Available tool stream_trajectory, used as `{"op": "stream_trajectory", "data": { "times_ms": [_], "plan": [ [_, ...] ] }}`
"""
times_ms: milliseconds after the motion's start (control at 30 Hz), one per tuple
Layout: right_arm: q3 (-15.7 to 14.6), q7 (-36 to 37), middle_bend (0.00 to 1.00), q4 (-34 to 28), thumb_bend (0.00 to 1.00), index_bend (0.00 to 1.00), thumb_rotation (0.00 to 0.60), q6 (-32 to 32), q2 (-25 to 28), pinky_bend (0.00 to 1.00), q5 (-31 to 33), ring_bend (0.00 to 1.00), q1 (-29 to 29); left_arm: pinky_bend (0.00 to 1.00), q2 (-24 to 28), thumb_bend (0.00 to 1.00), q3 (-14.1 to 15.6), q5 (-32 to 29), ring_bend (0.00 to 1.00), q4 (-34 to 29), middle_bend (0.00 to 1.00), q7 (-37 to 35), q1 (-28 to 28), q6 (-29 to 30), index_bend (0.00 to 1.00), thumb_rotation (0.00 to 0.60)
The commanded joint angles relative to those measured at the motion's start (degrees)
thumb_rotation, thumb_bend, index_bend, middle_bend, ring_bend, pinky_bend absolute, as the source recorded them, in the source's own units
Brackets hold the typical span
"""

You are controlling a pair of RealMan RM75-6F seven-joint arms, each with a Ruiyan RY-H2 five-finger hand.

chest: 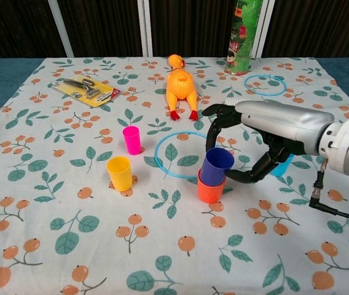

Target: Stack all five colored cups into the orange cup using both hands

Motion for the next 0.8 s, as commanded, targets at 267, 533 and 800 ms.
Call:
{"op": "stream_trajectory", "data": {
  "times_ms": [267,533,800],
  "plan": [
    [-0.55,-1.12,0.0,1.07,0.43,0.07,0.6,-2.79,1.08,0.1,3.26,0.0,1.01,0.0,0.0,0.19,0.21,0.49,0.0,0.15,0.0,-0.43,-0.26,-0.52,0.04,0.6],
    [-0.1,0.16,0.0,-0.29,0.38,0.05,0.6,-0.1,7.58,0.1,2.22,0.0,-0.6,0.0,1.06,0.17,2.21,4.25,0.0,0.64,0.0,-1.55,-0.97,-2.41,0.09,0.6],
    [-0.84,7.0,0.0,-2.45,0.35,0.06,0.6,11.13,16.13,0.1,-6.55,0.0,-7.77,0.0,1.68,0.15,5.83,12.29,0.0,-0.26,0.0,-4.55,-2.3,-4.29,0.11,0.6]
  ]
}}
